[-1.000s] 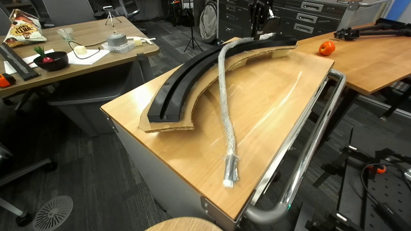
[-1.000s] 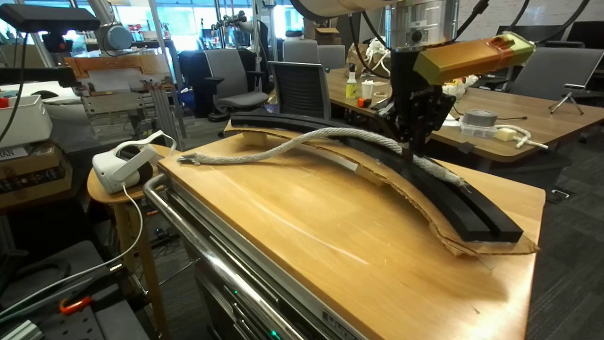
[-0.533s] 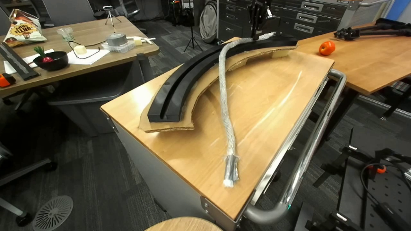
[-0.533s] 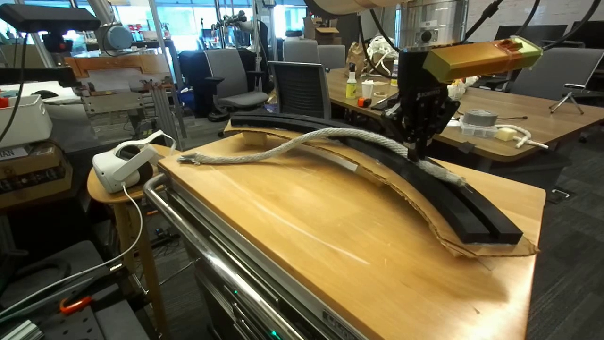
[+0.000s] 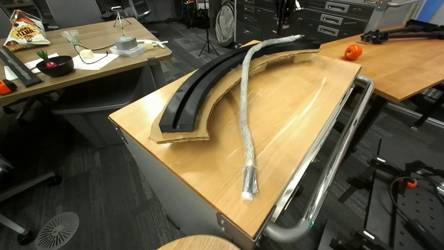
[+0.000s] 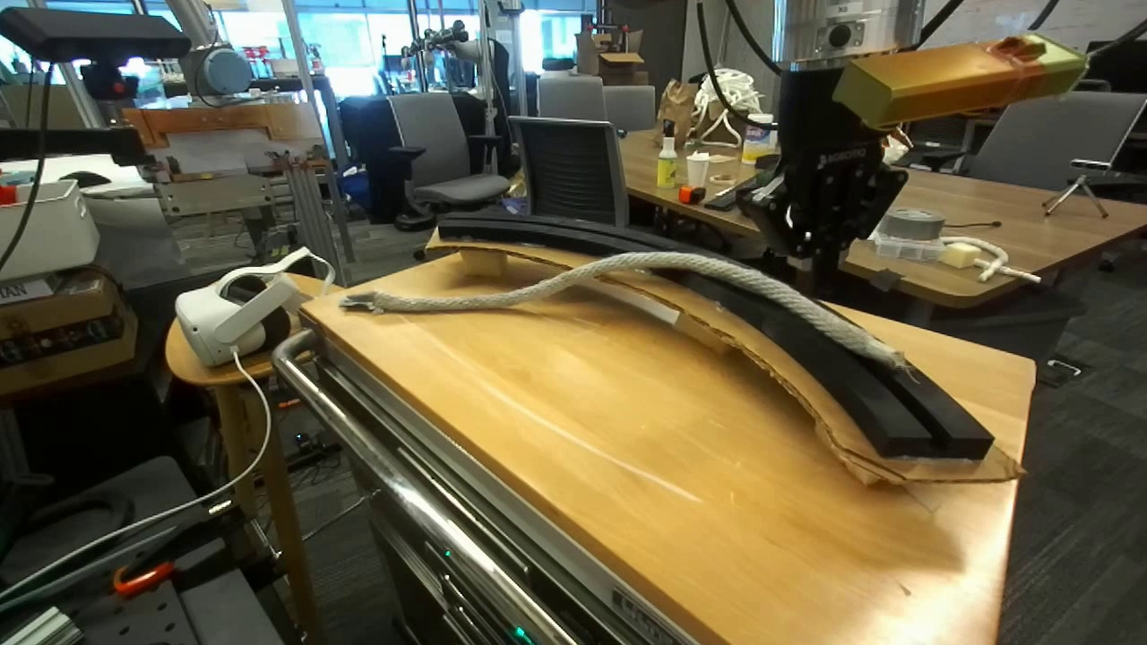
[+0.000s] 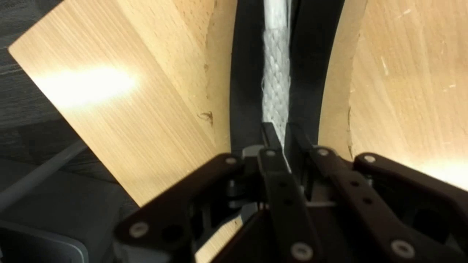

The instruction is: Remove the rope from the black object and put it on the table

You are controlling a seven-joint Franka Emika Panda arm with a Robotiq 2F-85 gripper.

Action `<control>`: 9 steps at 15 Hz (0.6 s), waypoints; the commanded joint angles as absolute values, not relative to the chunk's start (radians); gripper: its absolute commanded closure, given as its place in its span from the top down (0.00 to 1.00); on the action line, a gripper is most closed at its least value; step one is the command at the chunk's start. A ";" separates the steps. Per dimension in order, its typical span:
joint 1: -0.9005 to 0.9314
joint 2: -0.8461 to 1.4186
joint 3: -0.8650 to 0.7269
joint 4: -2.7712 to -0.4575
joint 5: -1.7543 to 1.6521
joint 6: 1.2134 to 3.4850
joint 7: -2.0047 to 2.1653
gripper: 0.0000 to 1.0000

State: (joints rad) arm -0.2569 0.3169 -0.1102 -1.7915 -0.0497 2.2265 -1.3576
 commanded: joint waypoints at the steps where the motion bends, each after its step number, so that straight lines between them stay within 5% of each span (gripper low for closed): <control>1: -0.263 0.237 -0.108 -1.850 -0.048 2.218 -1.382 0.03; 4: -0.253 0.174 -0.120 -1.925 -0.089 2.277 -1.375 0.04; 5: -0.257 0.166 -0.116 -1.932 -0.078 2.276 -1.402 0.26; 9: -0.251 0.181 -0.118 -1.919 -0.068 2.270 -1.395 0.49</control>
